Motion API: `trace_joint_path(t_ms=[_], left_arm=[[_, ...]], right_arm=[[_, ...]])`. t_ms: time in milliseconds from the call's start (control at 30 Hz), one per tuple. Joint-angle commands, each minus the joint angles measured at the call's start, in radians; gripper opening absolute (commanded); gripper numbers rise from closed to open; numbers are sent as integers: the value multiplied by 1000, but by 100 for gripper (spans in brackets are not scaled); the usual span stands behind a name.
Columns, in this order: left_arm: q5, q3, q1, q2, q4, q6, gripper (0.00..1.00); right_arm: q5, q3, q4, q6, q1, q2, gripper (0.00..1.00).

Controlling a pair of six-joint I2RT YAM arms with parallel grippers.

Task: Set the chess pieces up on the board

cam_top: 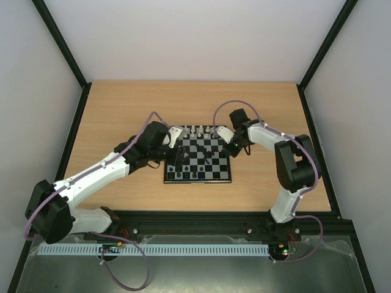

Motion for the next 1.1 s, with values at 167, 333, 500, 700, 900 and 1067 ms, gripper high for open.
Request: trace_joint_path(t_ms=[167,333,500,700,900,1067], left_arm=[[85,-5,42,26,169,-252,55],[285,-30,82,112,385,-394,55],[412,-19,79,209,553,-489,54],[463,0,52,278,619,-519,50],[471,17,16,340,627,-531,46],[484,36,-2,382,635,-536,42]], right_arm=[[-112,-39,-95,71,8,-194,13],[-260,-96,-106,170,8,-369,13],[-402,-164,-80,259,8,-475,13],[-462,-215,-40,306,7,-520,13],[-484,-234,-27,311,8,-536,13],[-491,-258,-17,314,9,-557,13]])
